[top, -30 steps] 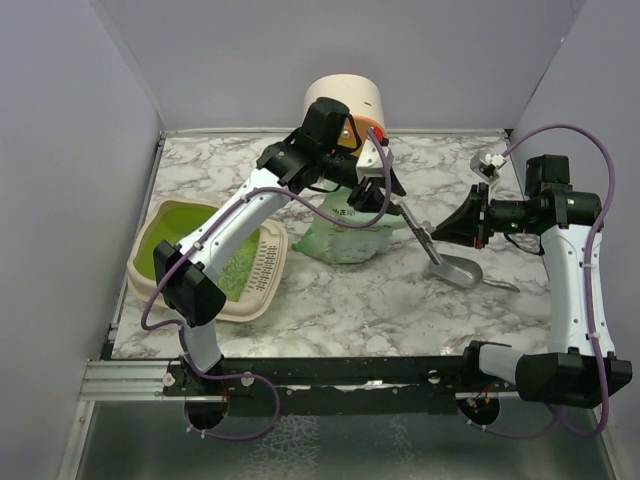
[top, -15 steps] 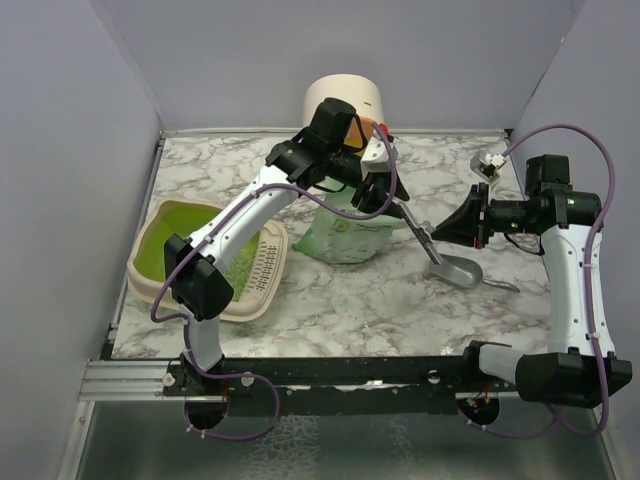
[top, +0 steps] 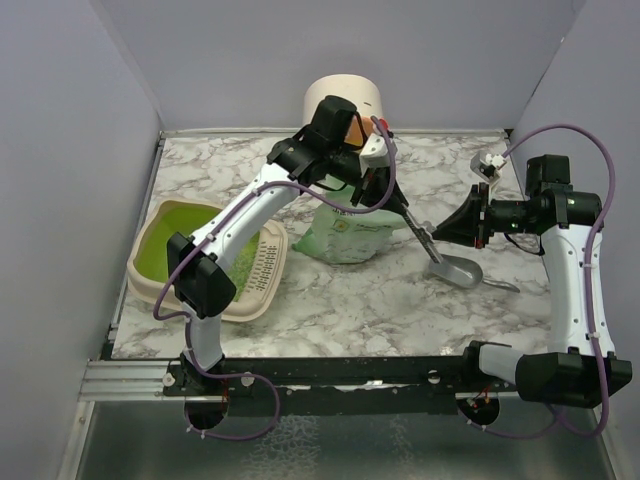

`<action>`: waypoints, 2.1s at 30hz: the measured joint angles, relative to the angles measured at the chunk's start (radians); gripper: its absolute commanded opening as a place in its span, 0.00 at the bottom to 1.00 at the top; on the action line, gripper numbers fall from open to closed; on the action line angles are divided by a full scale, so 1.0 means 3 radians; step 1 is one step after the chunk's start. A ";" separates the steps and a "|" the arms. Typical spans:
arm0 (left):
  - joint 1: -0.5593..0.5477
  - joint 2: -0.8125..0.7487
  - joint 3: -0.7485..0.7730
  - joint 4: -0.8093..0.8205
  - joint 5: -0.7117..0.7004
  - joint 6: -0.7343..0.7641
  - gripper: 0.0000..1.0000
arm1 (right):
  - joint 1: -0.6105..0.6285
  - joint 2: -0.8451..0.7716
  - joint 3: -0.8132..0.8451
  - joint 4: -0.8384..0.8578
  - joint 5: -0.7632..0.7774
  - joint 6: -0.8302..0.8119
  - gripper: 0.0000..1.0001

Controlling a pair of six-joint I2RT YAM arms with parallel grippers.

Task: Fill the litter box with clean litter
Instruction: Pick up the clamp at the center of the board.

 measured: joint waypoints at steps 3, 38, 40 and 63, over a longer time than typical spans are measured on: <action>0.0013 0.0001 0.0003 -0.0029 0.0075 -0.0051 0.00 | -0.0001 0.0008 0.0000 0.0001 0.0010 -0.0025 0.01; 0.0193 0.0296 0.0626 0.0161 -0.0403 -0.1359 0.00 | 0.0014 0.0319 0.1428 0.0064 0.0416 -0.0139 0.75; 0.0193 0.0296 0.0622 0.0183 -0.0403 -0.1385 0.00 | 0.0014 0.0426 0.1413 0.0062 0.0420 -0.0134 0.75; 0.0189 0.0295 0.0518 0.0394 -0.0401 -0.1559 0.00 | 0.0023 0.0828 0.1217 0.0000 0.0261 -0.0402 0.65</action>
